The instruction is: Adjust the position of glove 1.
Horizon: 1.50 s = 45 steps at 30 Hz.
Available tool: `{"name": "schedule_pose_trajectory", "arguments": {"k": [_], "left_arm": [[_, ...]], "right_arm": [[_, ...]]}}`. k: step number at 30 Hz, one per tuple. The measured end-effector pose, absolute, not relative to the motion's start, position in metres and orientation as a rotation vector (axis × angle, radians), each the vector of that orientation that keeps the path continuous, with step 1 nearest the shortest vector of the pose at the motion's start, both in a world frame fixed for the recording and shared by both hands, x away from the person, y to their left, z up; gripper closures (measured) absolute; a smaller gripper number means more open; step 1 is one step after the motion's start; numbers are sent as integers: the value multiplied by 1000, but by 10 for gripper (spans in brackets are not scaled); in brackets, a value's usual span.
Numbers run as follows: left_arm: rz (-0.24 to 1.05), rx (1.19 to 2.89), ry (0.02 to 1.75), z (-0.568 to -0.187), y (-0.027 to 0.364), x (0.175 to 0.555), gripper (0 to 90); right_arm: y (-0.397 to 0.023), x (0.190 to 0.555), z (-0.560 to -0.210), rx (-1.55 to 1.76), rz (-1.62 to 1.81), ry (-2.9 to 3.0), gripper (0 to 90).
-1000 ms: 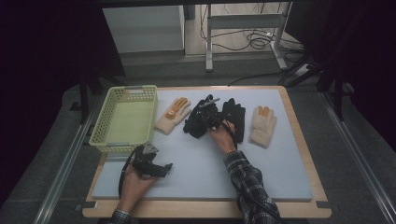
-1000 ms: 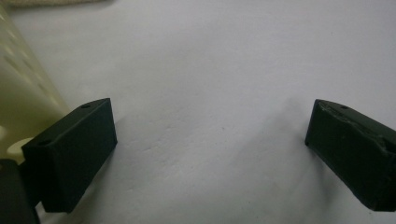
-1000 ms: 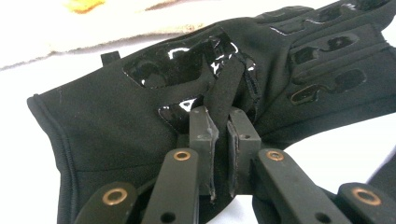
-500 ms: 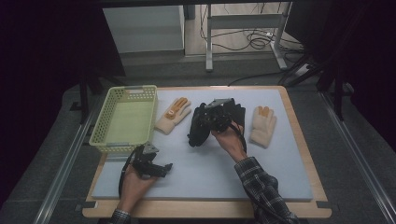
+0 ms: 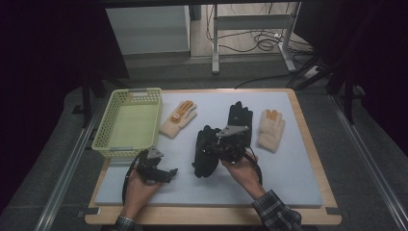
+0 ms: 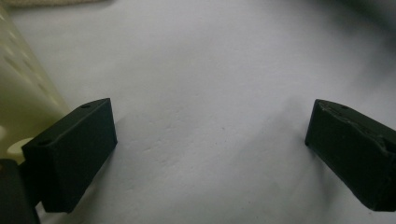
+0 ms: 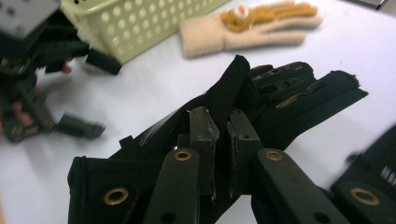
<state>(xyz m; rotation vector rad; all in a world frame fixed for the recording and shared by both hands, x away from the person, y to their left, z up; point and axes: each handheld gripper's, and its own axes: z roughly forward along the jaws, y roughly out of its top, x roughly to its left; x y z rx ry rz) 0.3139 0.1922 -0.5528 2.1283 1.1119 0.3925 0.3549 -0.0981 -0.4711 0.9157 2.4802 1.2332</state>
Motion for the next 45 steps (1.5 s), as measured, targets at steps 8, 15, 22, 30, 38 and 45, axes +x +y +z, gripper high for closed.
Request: {"name": "schedule_pose_trajectory", "arguments": {"k": [8,15,22,30,38,45], "left_arm": [[390,2133,1110,-553,192,314,20],[391,2132,1111,-553,192,314,20],[391,2132,1111,-553,192,314,20],[391,2132,1111,-553,192,314,20],[391,2127,1114,-553,192,314,20],[390,2128,1113,-553,192,314,20]], "right_arm": [[-108,336,-497,961,1231,2464,819],[-115,332,-516,949,1118,2511,662],[-126,333,-506,946,1091,2486,512],[-136,332,-495,946,1123,2455,457],[-142,343,-488,975,1131,2446,492],[-125,346,-500,944,1104,2472,478]]}}
